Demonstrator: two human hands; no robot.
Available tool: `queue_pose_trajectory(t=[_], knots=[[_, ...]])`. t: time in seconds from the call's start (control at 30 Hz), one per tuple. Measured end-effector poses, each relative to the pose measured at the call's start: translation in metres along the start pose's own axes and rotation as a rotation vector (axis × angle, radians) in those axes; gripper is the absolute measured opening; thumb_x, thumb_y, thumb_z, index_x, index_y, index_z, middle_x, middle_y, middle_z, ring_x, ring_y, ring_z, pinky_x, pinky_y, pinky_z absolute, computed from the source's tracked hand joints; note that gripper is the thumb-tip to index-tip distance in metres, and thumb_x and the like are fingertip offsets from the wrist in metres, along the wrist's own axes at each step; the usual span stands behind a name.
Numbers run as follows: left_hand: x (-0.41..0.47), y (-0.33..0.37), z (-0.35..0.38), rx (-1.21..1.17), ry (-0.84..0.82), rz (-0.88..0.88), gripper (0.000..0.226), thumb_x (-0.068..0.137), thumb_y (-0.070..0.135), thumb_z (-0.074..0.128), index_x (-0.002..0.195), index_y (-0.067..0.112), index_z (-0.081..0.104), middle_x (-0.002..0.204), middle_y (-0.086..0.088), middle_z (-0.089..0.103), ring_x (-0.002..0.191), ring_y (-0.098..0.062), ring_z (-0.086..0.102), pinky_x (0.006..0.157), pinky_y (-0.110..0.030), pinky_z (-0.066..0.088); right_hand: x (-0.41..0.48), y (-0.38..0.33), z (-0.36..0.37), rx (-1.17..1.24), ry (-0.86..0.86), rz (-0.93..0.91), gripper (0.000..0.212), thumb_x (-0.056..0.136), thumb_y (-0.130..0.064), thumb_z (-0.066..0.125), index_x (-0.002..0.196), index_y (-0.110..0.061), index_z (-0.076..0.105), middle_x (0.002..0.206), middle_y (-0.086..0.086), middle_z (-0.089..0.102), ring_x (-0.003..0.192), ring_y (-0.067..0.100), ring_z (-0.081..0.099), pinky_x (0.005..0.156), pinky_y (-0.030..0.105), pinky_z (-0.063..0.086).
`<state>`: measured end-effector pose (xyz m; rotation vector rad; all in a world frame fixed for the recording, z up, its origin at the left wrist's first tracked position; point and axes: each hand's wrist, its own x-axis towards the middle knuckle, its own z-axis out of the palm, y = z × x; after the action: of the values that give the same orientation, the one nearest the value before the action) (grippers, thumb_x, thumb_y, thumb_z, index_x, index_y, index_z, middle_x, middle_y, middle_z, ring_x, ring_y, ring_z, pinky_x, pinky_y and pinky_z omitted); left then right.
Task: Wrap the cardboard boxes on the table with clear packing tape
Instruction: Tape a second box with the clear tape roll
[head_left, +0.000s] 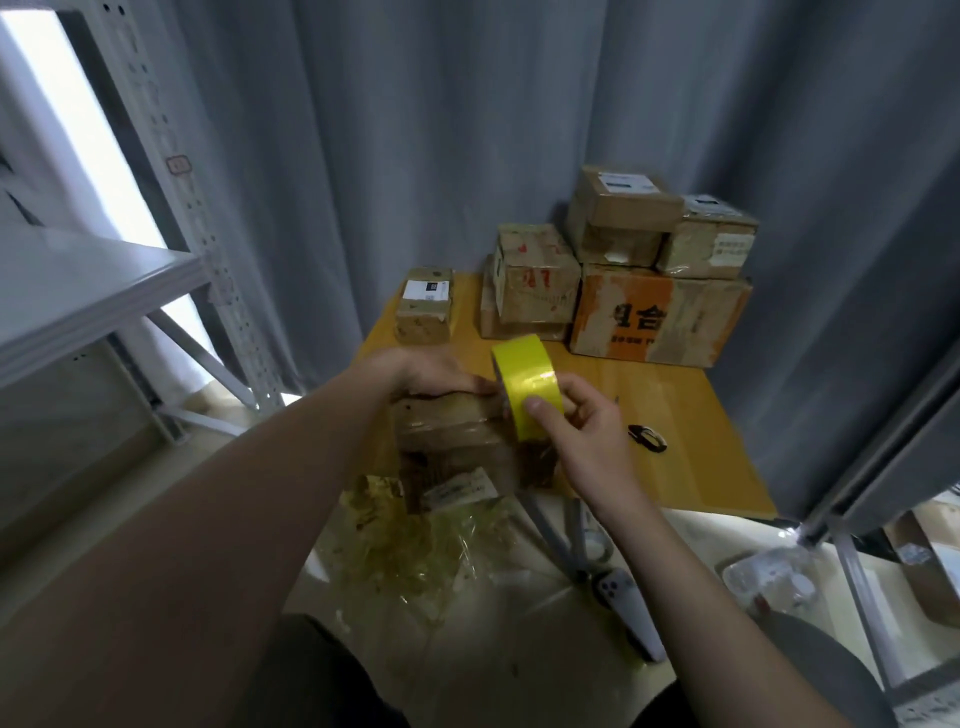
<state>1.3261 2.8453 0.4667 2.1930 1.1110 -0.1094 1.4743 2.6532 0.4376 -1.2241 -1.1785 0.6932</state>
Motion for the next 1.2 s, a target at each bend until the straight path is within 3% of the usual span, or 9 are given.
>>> queue_pose_trajectory(t=[0.13, 0.27, 0.33, 0.47, 0.57, 0.7, 0.83, 1.1, 1.2], knots=[[0.004, 0.006, -0.008, 0.095, 0.141, 0.098, 0.036, 0.092, 0.041, 0.074, 0.122, 0.021, 0.074, 0.116, 0.002, 0.073, 0.112, -0.02, 0.066, 0.099, -0.037, 0.052, 0.018, 0.018, 0.004, -0.028, 0.014, -0.022, 0.01, 0.099, -0.028, 0.064, 0.098, -0.02, 0.071, 0.081, -0.013, 0.071, 0.076, 0.0, 0.064, 0.066, 0.016, 0.048], [-0.012, 0.013, 0.01, 0.234, -0.15, 0.085, 0.099, 0.074, 0.058, 0.085, 0.155, 0.025, 0.038, 0.141, 0.004, 0.057, 0.124, -0.018, 0.057, 0.106, -0.042, 0.05, 0.014, 0.033, 0.01, -0.047, 0.045, -0.091, 0.01, 0.1, -0.033, 0.062, 0.099, -0.026, 0.07, 0.084, -0.008, 0.069, 0.078, 0.005, 0.062, 0.066, 0.019, 0.047], [-0.014, 0.006, 0.032, 0.408, -0.029, 0.058, 0.117, 0.07, 0.062, 0.085, 0.16, 0.026, 0.019, 0.148, -0.001, 0.045, 0.134, -0.026, 0.048, 0.111, -0.056, 0.042, 0.013, 0.036, 0.013, -0.041, 0.068, -0.106, 0.009, 0.101, -0.03, 0.062, 0.097, -0.027, 0.069, 0.084, -0.006, 0.068, 0.077, 0.005, 0.061, 0.065, 0.019, 0.046], [-0.015, 0.004, 0.06, 0.509, 0.237, 0.063, 0.111, 0.076, 0.068, 0.074, 0.159, 0.021, 0.018, 0.148, -0.003, 0.042, 0.139, -0.032, 0.04, 0.114, -0.073, 0.022, 0.02, 0.034, 0.015, -0.046, 0.075, -0.066, 0.014, 0.1, -0.034, 0.062, 0.097, -0.023, 0.07, 0.083, -0.003, 0.069, 0.074, 0.003, 0.061, 0.063, 0.018, 0.046], [-0.01, 0.005, 0.053, 0.491, 0.226, 0.044, 0.113, 0.077, 0.071, 0.072, 0.161, 0.023, 0.014, 0.151, -0.004, 0.042, 0.139, -0.033, 0.04, 0.111, -0.07, 0.03, 0.029, 0.023, 0.017, -0.047, 0.056, 0.029, 0.021, 0.103, -0.03, 0.061, 0.097, -0.012, 0.071, 0.083, 0.005, 0.072, 0.072, 0.004, 0.063, 0.062, 0.018, 0.048], [-0.002, 0.005, 0.048, 0.475, 0.205, 0.02, 0.124, 0.074, 0.075, 0.073, 0.165, 0.026, 0.003, 0.162, -0.001, 0.032, 0.146, -0.032, 0.033, 0.112, -0.066, 0.031, 0.032, -0.011, 0.008, -0.011, 0.144, 0.112, 0.032, 0.105, -0.034, 0.058, 0.08, -0.018, 0.069, 0.056, -0.012, 0.066, 0.051, -0.004, 0.057, 0.049, 0.011, 0.041], [0.001, 0.003, 0.043, 0.451, 0.216, 0.029, 0.121, 0.073, 0.069, 0.078, 0.164, 0.028, 0.009, 0.161, 0.0, 0.034, 0.146, -0.029, 0.034, 0.113, -0.063, 0.03, 0.012, -0.035, -0.001, -0.032, 0.129, 0.132, 0.04, 0.105, -0.031, 0.057, 0.069, -0.016, 0.062, 0.041, -0.012, 0.056, 0.036, -0.003, 0.051, 0.04, 0.008, 0.034], [0.004, 0.002, 0.039, 0.458, 0.193, 0.035, 0.125, 0.072, 0.071, 0.078, 0.165, 0.028, 0.006, 0.167, 0.0, 0.027, 0.15, -0.029, 0.028, 0.117, -0.058, 0.024, -0.039, -0.009, -0.003, -0.044, 0.128, 0.249, 0.038, 0.104, -0.029, 0.06, 0.07, -0.011, 0.067, 0.048, -0.007, 0.064, 0.044, -0.003, 0.058, 0.049, 0.012, 0.043], [0.005, -0.002, 0.039, 0.455, 0.204, 0.048, 0.125, 0.071, 0.073, 0.078, 0.165, 0.029, 0.008, 0.166, 0.002, 0.028, 0.15, -0.027, 0.027, 0.117, -0.057, 0.024, -0.055, 0.008, 0.0, -0.133, 0.088, 0.33, 0.039, 0.102, -0.044, 0.06, 0.083, -0.012, 0.072, 0.066, -0.002, 0.075, 0.065, 0.009, 0.073, 0.072, 0.034, 0.057]])
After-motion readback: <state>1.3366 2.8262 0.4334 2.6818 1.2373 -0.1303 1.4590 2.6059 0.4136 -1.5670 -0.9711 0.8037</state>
